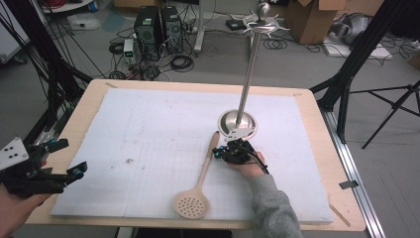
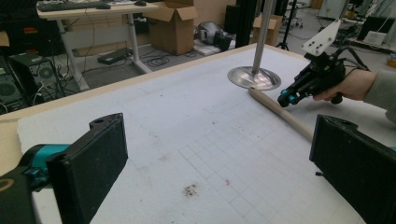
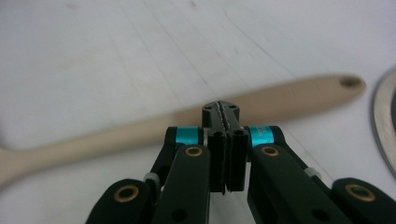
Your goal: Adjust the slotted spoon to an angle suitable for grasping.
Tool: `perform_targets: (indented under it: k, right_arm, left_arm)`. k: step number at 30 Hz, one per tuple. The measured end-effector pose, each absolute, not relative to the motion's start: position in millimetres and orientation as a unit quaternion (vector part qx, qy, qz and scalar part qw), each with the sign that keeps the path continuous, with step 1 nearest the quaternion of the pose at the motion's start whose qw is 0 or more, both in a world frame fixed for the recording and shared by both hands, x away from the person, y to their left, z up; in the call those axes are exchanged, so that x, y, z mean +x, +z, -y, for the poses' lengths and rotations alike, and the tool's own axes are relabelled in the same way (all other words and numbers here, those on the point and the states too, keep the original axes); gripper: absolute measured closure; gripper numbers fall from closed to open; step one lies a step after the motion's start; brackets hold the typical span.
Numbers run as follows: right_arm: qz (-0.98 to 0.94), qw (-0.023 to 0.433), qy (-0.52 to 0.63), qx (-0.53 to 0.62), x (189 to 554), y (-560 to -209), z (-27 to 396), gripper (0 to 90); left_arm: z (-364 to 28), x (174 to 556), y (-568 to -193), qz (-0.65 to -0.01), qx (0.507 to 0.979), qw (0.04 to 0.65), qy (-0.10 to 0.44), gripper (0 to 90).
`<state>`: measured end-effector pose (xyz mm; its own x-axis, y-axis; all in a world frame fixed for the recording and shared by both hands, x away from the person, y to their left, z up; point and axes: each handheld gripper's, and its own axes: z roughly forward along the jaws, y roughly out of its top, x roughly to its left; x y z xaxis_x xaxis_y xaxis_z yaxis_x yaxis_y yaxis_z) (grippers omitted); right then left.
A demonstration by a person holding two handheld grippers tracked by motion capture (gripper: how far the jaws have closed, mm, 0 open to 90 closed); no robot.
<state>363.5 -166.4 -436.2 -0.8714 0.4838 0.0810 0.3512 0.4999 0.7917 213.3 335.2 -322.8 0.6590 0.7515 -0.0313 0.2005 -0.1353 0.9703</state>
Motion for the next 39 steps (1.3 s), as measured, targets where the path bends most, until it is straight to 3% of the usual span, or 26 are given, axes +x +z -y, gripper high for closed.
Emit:
perform_targets:
  k: [9, 21, 31, 39]
  right_arm:
    - [-0.87, 0.028, 0.459, 0.178, 336, -428, 131, 90.0]
    - [-0.905, 0.012, 0.406, 0.123, 317, -441, 104, 90.0]
    - [-0.915, 0.012, 0.386, 0.117, 302, -441, 113, 90.0]
    - [-0.916, 0.012, 0.383, 0.116, 294, -440, 146, 90.0]
  left_arm:
    - [-330, 216, -322, -0.328, 0.717, 0.566, 0.239, 4.7]
    - [-329, 221, -324, -0.329, 0.718, 0.567, 0.235, 4.7]
    - [-315, 234, -324, -0.317, 0.722, 0.573, 0.223, 4.7]
    - [-295, 248, -323, -0.298, 0.732, 0.576, 0.208, 4.7]
